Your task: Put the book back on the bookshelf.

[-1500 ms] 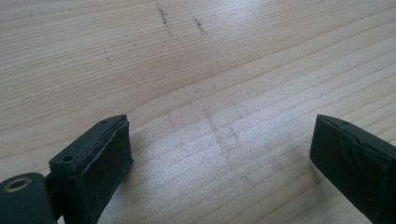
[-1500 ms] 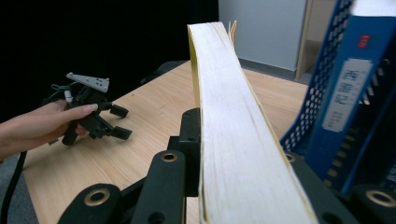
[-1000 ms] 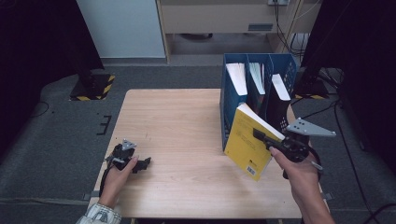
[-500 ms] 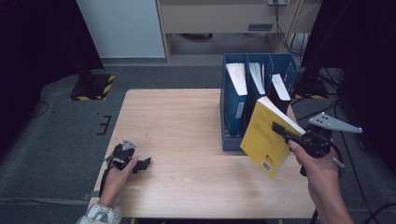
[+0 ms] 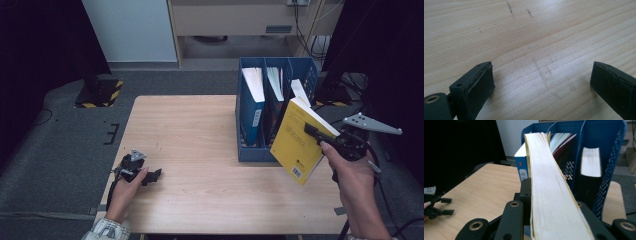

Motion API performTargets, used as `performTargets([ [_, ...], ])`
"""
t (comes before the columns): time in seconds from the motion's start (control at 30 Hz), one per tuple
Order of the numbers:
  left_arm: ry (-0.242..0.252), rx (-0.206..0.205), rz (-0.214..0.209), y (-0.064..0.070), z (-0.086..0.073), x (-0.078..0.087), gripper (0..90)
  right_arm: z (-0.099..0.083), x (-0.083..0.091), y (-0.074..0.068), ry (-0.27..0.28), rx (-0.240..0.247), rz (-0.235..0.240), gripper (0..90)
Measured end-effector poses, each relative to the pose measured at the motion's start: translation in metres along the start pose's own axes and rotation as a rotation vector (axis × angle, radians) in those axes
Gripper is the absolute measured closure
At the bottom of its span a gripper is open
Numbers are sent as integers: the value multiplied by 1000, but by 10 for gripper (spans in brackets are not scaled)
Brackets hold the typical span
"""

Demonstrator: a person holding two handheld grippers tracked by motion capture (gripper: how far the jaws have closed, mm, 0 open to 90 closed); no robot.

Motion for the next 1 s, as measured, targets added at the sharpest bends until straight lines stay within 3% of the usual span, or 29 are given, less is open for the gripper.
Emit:
performTargets([
  [0.1, 0, -1, 1, 0, 0, 0, 43, 5, 0, 3, 6, 1, -9, 751],
  [0.47, 2, 1, 0, 0, 0, 0, 42, 21, -16, 28, 3, -17, -112, 751],
  [1.0, 2, -3, 1, 0, 0, 0, 42, 36, -45, 47, 5, -33, -166, 751],
])
Point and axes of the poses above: each handheld gripper's, and its own axes: x roughly backward along the jaws, z roughly out of its top, y roughly to its right, the point moved 5 cm from there along -x, roughly forward along the jaws, and after that the axes turned 15 degrees about z, right-handed, at the moved point
